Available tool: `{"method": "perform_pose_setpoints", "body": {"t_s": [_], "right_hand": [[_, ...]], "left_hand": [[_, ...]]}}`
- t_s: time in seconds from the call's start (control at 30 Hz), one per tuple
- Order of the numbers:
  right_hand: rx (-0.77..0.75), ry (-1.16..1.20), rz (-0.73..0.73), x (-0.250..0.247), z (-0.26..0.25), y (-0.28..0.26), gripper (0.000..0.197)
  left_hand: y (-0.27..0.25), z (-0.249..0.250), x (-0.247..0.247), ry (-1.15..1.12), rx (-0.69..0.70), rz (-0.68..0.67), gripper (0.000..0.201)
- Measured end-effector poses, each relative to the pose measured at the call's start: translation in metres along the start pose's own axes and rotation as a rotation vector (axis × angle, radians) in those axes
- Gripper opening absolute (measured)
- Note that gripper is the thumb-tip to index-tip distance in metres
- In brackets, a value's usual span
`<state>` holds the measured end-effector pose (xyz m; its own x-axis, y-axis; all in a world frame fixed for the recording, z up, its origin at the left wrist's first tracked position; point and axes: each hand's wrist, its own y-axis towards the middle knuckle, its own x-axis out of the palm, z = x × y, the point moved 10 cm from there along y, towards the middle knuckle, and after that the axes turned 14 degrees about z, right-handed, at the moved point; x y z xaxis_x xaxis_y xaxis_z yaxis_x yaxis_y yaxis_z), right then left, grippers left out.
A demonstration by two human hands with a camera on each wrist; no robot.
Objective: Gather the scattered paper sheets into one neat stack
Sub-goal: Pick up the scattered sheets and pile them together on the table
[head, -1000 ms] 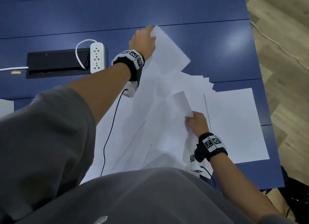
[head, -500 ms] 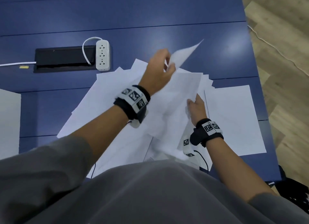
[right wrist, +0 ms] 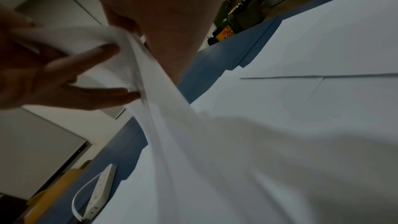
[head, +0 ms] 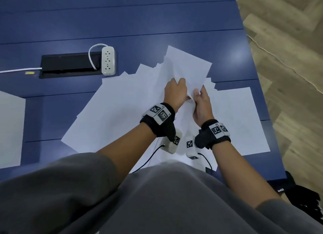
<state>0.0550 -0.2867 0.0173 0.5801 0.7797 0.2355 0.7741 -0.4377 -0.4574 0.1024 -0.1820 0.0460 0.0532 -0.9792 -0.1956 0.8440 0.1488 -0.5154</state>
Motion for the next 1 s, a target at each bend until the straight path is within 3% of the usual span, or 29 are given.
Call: {"method": "perform_pose_setpoints", "body": {"t_s": [0.07, 0.17, 0.23, 0.3, 0.4, 0.53, 0.63, 0.73, 0.77, 0.87, 0.9, 1.0], "right_hand": [[0.003, -0.035, -0.072, 0.003, -0.004, -0.013, 0.044], [-0.074, -0.277, -0.160, 0.003, -0.004, -0.027, 0.050], [-0.130, -0.415, -0.146, -0.001, -0.001, -0.030, 0.057], [-0.207, -0.531, -0.070, -0.008, -0.002, -0.029, 0.052], [-0.229, -0.538, 0.081, -0.034, -0.006, -0.027, 0.039], [-0.220, -0.442, 0.155, -0.075, -0.022, -0.030, 0.036], [-0.150, -0.389, 0.182, -0.114, -0.027, -0.025, 0.034], [-0.077, -0.487, 0.173, -0.153, -0.026, -0.010, 0.037], [-0.063, -0.558, 0.173, -0.166, -0.027, -0.004, 0.041], [-0.033, -0.812, 0.203, -0.207, -0.029, 0.015, 0.051], [-0.033, -0.898, 0.223, -0.220, -0.031, 0.021, 0.051], [-0.085, -1.060, 0.308, -0.249, -0.040, 0.039, 0.040]], "left_hand": [[-0.006, 0.006, -0.008, -0.113, -0.069, 0.005, 0.038], [-0.003, 0.008, -0.018, -0.194, -0.108, 0.017, 0.034], [-0.004, 0.005, -0.018, -0.183, -0.122, -0.040, 0.037], [-0.009, -0.001, -0.015, -0.169, -0.142, -0.134, 0.039], [-0.011, -0.009, -0.024, -0.030, -0.049, -0.173, 0.044], [0.006, -0.026, -0.054, 0.337, 0.201, 0.023, 0.061], [0.011, -0.067, -0.051, 0.367, 0.038, -0.004, 0.087], [-0.013, -0.105, -0.007, 0.294, -0.162, -0.224, 0.097], [-0.017, -0.114, 0.011, 0.328, -0.147, -0.289, 0.092], [-0.035, -0.125, 0.059, 0.532, 0.001, -0.365, 0.040], [-0.037, -0.132, 0.076, 0.582, 0.051, -0.381, 0.034], [-0.051, -0.150, 0.116, 0.655, 0.030, -0.425, 0.031]]}}
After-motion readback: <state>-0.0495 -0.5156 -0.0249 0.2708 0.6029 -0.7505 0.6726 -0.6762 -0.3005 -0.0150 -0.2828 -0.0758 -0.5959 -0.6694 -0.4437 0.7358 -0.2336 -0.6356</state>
